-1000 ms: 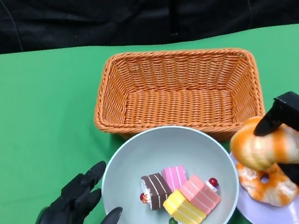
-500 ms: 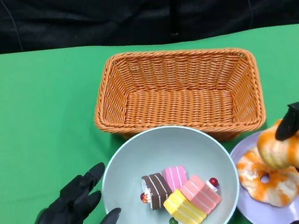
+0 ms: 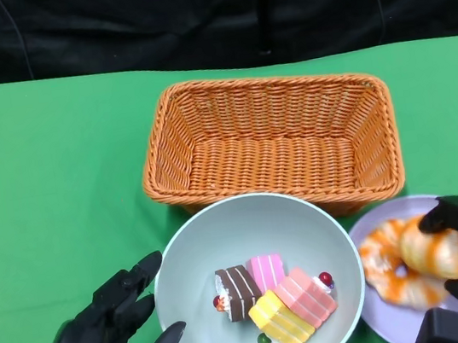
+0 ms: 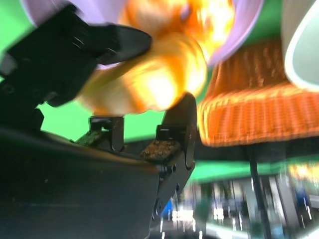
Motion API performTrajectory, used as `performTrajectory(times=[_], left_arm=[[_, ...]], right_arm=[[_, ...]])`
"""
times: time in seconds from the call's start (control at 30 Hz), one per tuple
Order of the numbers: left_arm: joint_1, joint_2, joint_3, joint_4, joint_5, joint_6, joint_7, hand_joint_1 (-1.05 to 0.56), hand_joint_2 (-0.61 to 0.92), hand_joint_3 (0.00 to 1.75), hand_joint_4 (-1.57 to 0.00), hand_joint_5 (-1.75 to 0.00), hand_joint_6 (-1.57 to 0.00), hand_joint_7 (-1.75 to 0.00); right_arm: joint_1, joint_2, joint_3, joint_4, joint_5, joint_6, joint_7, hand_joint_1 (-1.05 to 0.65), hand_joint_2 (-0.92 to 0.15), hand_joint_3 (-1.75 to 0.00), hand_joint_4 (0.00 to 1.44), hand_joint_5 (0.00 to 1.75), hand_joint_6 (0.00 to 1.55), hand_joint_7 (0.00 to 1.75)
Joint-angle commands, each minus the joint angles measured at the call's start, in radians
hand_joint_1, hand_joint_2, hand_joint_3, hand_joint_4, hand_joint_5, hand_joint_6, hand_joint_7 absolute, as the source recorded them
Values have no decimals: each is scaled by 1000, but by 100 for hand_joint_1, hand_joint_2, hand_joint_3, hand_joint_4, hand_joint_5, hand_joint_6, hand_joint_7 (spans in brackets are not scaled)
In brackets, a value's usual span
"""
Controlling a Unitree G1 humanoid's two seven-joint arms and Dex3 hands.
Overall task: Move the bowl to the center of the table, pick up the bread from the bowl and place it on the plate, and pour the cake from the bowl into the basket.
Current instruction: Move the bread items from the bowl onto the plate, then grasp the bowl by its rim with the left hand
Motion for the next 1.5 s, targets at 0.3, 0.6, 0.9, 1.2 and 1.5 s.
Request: performTrajectory(times=[0.3, 0.6, 0.9, 1.2, 1.5], left_arm=[[0, 17, 20, -9, -18, 3, -19, -64, 92, 43, -31, -23, -35, 0], [-1, 19, 19, -5, -22, 4, -15, -65, 92, 42, -31, -24, -32, 0], [-1, 33, 24, -7, -9, -23, -12, -66, 92, 43, -30, -25, -32, 0], [-20, 139, 48, 65, 88, -260, -22, -67, 92, 45, -24, -24, -29, 0], [-48, 217, 84, 151, 99, -486, -51, -69, 92, 44, -19, -22, -27, 0]], right_arm=[[102, -85, 63, -235, 71, 109, 391, -68, -92, -7, 15, 2, 16, 0], [177, -80, 27, -336, 130, 52, 324, -74, -92, -8, 19, 5, 19, 2], [234, -51, 25, -391, 83, 13, 197, -70, -92, -7, 25, 8, 16, 0], [272, -6, 13, -383, 131, -73, 42, -62, -92, -12, 27, 12, 16, 1], [291, 0, -3, -357, 182, -154, -42, -59, -92, -15, 31, 17, 17, 1]])
